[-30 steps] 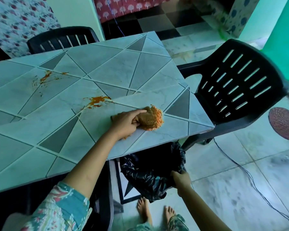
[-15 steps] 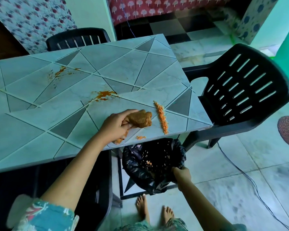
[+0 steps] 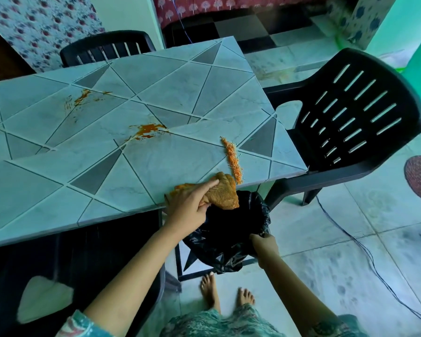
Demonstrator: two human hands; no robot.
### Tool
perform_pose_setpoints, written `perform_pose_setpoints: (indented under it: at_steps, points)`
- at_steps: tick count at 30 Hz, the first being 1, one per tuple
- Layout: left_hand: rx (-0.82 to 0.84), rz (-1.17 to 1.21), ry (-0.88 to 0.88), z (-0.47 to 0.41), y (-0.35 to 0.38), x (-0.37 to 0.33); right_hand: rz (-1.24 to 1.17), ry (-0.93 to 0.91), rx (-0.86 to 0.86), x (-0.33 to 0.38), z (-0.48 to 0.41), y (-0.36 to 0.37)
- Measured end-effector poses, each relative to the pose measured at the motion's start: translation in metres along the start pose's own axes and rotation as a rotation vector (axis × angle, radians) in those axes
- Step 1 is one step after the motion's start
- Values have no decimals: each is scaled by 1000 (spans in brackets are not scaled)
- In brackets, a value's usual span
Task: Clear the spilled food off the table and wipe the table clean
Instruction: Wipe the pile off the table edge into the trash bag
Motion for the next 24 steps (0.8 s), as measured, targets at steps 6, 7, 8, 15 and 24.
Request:
perform_pose_setpoints:
  at_steps: [6, 7, 8, 15, 24]
  points:
    - [51, 161, 49, -26, -25, -10, -12, 20, -9, -3, 3, -2]
    - [13, 150, 49, -43, -32, -4, -16, 19, -9, -3, 4, -3]
    - [-26, 146, 39, -61, -39, 2, -19, 15, -7, -3, 6, -4]
    - [-100, 114, -79, -186, -44, 38, -56, -4, -1, -11, 3, -10]
    - [242, 250, 36, -216, 8, 0, -75, -28, -60, -11, 14, -18]
Point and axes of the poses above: each hand's wrist, its own z-axis away from the middle knuckle, its own y-axis out of the palm, x = y × z, the point moved 5 cm from there along -z, towards the middle knuckle, and after that the axes turned 1 degree about x, right-handed, at the moved point
